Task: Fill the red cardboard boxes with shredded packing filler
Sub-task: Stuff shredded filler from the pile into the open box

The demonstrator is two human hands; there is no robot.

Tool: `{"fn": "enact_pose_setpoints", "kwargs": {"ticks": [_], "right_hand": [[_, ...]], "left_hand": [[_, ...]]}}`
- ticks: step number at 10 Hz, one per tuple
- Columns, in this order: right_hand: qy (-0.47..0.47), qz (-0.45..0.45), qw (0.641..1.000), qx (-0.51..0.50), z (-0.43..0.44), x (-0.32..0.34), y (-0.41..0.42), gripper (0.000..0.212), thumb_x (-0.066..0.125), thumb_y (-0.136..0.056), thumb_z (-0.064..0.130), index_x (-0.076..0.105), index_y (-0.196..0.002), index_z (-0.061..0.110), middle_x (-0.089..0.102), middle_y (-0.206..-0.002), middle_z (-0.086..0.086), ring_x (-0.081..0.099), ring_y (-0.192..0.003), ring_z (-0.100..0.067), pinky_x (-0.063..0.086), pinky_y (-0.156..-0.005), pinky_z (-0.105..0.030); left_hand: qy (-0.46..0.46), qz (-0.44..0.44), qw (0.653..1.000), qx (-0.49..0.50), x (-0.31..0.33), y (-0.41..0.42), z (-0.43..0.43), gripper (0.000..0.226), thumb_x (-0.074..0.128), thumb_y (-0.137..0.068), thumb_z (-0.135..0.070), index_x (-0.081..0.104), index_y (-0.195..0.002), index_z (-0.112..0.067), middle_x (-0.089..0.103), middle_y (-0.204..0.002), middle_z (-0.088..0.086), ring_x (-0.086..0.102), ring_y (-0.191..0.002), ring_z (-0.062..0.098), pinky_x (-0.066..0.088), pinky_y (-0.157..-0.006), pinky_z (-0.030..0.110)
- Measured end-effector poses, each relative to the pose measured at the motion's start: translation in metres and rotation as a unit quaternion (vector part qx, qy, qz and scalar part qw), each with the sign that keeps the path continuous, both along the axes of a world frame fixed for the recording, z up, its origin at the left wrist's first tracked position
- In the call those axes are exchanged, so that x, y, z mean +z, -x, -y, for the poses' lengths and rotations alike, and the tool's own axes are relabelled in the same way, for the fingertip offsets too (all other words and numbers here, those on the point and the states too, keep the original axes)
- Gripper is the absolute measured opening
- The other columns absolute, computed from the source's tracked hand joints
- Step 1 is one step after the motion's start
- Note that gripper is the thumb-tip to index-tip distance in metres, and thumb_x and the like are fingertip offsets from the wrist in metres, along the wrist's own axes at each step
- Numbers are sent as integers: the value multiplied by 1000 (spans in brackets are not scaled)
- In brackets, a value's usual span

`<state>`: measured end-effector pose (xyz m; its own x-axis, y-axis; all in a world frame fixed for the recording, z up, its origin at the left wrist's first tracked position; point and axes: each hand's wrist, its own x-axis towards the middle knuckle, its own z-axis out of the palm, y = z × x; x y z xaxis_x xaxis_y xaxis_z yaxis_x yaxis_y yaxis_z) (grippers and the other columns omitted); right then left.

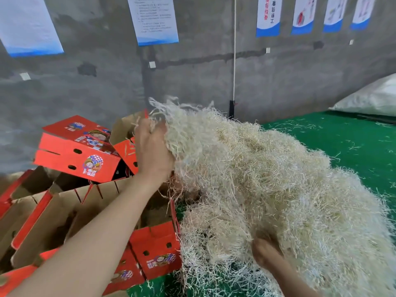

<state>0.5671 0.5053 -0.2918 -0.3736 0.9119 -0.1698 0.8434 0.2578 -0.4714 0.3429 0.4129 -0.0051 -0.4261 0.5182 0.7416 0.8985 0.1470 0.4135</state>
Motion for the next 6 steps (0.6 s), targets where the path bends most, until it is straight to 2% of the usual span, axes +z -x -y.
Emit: {"fn": "enact_pose_setpoints", "kwargs": {"ticks": [1,2,3,4,5,6], "right_hand": [[5,18,999,39,7,11,9,26,25,-101,14,49,-92,17,59,-90,-2,49,-64,-5,47,-60,-17],[-36,-46,998,7,-10,51,31,23,42,-94,7,51,-115,14,62,-102,-2,53,-68,-6,41,-54,-11],[-138,-104,984,-49,-10,104,38,25,51,-86,1,58,-108,11,66,-100,-3,58,-69,-12,47,-59,-16],[-141,-275,950,-52,1,138,45,38,57,-85,7,52,-121,15,57,-108,4,61,-83,-14,53,-72,-23],[161,-601,783,6,22,174,60,52,41,-93,6,41,-135,36,48,-124,5,57,-106,-25,51,-86,-49],[281,-740,611,26,30,200,60,50,47,-82,21,49,-131,32,56,-123,-5,56,-107,-28,45,-91,-58]], "left_hand": [[-28,-5,999,-16,38,1,0,31,58,-73,11,59,-103,2,51,-105,19,46,-102,27,36,-84,21],[41,-56,996,-49,6,-2,4,44,57,-68,14,59,-110,1,50,-118,23,47,-109,38,40,-89,37],[82,-45,995,-35,-21,2,13,52,48,-64,20,58,-112,3,48,-115,22,47,-108,37,35,-82,32],[98,-6,994,-47,-32,1,16,42,52,-73,13,57,-113,3,48,-121,25,45,-115,40,38,-91,40],[121,2,991,-57,-33,-2,23,49,57,-71,10,55,-119,0,45,-131,23,40,-123,36,35,-99,41],[91,12,994,-66,-29,0,36,51,57,-70,11,57,-119,-3,46,-125,18,41,-121,31,35,-99,38]]}}
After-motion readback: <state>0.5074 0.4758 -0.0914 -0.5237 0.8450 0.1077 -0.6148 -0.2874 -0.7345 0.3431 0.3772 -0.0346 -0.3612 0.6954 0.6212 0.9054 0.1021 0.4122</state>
